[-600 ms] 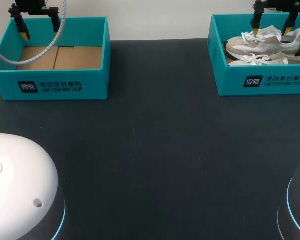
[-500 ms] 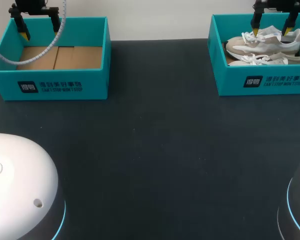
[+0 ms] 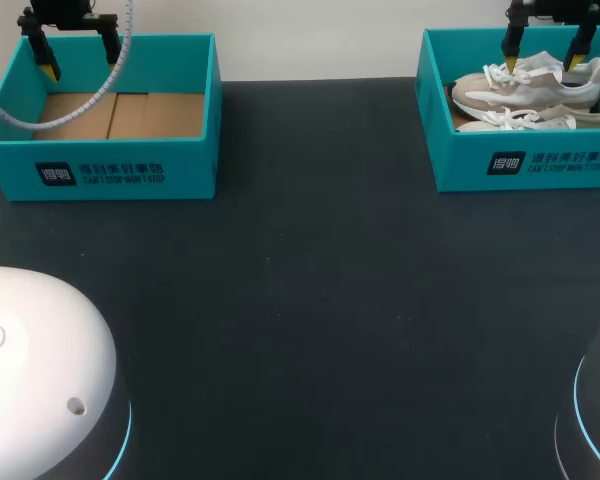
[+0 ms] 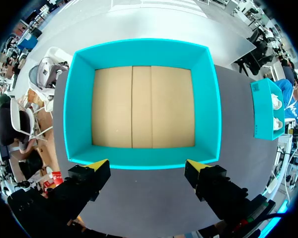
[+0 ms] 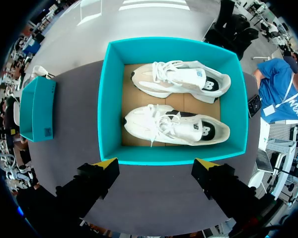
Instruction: Take the shoe out of the shoebox, open the shoe tongue, remove and reinsert the insole, then place the shoe into the shoebox
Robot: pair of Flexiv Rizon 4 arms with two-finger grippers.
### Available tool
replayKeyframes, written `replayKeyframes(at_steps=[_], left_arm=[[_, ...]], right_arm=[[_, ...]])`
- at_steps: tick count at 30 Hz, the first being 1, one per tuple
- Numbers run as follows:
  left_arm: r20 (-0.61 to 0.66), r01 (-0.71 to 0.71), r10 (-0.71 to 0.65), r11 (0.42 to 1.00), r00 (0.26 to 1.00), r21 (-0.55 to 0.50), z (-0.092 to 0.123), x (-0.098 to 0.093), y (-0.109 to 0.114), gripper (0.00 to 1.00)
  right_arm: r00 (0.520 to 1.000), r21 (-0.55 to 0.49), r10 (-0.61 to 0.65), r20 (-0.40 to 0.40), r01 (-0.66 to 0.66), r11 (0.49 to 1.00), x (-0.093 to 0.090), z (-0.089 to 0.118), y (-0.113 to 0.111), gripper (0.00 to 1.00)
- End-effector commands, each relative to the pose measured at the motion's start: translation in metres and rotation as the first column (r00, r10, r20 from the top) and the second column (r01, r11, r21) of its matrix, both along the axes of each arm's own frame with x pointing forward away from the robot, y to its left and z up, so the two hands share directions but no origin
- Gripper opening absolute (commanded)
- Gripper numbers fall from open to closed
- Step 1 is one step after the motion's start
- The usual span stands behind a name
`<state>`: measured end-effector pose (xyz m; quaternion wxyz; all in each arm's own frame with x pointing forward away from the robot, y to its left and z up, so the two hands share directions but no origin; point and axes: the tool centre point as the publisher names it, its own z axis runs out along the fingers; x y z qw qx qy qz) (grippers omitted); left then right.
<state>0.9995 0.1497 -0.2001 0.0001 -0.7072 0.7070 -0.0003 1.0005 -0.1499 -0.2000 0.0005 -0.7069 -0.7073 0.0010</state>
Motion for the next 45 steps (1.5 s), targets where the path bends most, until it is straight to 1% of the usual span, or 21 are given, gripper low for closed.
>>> replayKeyframes(at_steps=[1,2,6,9,11,14,15,18,24,26,28,35,36,37,38,39,41,42,44,45], left_arm=[[0.000,0.000,0.000,1.000,1.000,0.000,0.000,0.000,0.000,1.00],[0.000,0.000,0.000,1.000,1.000,0.000,0.000,0.000,0.000,1.00],[0.000,0.000,0.000,1.000,1.000,0.000,0.000,0.000,0.000,1.00],[0.000,0.000,0.000,1.000,1.000,0.000,0.000,0.000,0.000,1.00],[0.000,0.000,0.000,1.000,1.000,0.000,0.000,0.000,0.000,1.00],[0.000,0.000,0.000,1.000,1.000,0.000,0.000,0.000,0.000,1.00],[0.000,0.000,0.000,1.000,1.000,0.000,0.000,0.000,0.000,1.00],[0.000,0.000,0.000,1.000,1.000,0.000,0.000,0.000,0.000,1.00],[0.000,0.000,0.000,1.000,1.000,0.000,0.000,0.000,0.000,1.00],[0.000,0.000,0.000,1.000,1.000,0.000,0.000,0.000,0.000,1.00],[0.000,0.000,0.000,1.000,1.000,0.000,0.000,0.000,0.000,1.00],[0.000,0.000,0.000,1.000,1.000,0.000,0.000,0.000,0.000,1.00],[0.000,0.000,0.000,1.000,1.000,0.000,0.000,0.000,0.000,1.00],[0.000,0.000,0.000,1.000,1.000,0.000,0.000,0.000,0.000,1.00],[0.000,0.000,0.000,1.000,1.000,0.000,0.000,0.000,0.000,1.00],[0.000,0.000,0.000,1.000,1.000,0.000,0.000,0.000,0.000,1.00],[0.000,0.000,0.000,1.000,1.000,0.000,0.000,0.000,0.000,1.00],[0.000,0.000,0.000,1.000,1.000,0.000,0.000,0.000,0.000,1.00],[0.000,0.000,0.000,1.000,1.000,0.000,0.000,0.000,0.000,1.00],[0.000,0.000,0.000,1.000,1.000,0.000,0.000,0.000,0.000,1.00]], right_arm=[[1.000,0.023,-0.011,-0.004,0.011,1.000,0.000,-0.003,-0.004,1.00],[1.000,0.000,0.000,0.004,0.000,1.000,-0.001,-0.006,-0.009,1.00],[0.998,0.006,-0.066,0.017,0.066,0.998,-0.002,-0.016,-0.038,1.00],[0.995,-0.026,-0.102,0.016,0.103,0.994,-0.001,-0.025,-0.060,1.00],[0.995,-0.026,-0.101,0.022,0.102,0.994,0.000,-0.032,-0.075,1.00],[0.993,-0.071,-0.115,0.027,0.116,0.991,0.002,-0.042,-0.098,1.00],[0.991,-0.065,-0.125,0.037,0.127,0.990,0.003,-0.045,-0.105,1.00],[0.990,-0.078,-0.135,0.044,0.139,0.987,0.005,-0.050,-0.121,1.00],[0.986,-0.094,-0.150,0.068,0.156,0.983,0.010,-0.071,-0.151,1.00],[0.984,-0.112,-0.160,0.077,0.168,0.979,0.011,-0.076,-0.156,1.00],[0.983,-0.105,-0.165,0.076,0.172,0.979,0.012,-0.083,-0.160,1.00],[0.984,-0.099,-0.162,0.071,0.168,0.981,0.016,-0.107,-0.162,1.00],[0.985,-0.098,-0.161,0.066,0.167,0.981,0.017,-0.111,-0.163,0.93],[0.984,-0.100,-0.163,0.067,0.169,0.980,0.017,-0.113,-0.164,0.92],[0.985,-0.097,-0.156,0.070,0.163,0.982,0.017,-0.115,-0.164,0.86],[0.985,-0.101,-0.156,0.070,0.163,0.981,0.017,-0.118,-0.165,0.83],[0.985,-0.101,-0.158,0.069,0.164,0.981,0.018,-0.123,-0.168,0.83],[0.984,-0.108,-0.166,0.064,0.172,0.979,0.018,-0.127,-0.171,0.85],[0.984,-0.106,-0.165,0.065,0.171,0.979,0.019,-0.131,-0.174,0.82],[0.984,-0.111,-0.169,0.061,0.174,0.978,0.019,-0.132,-0.175,0.83]])
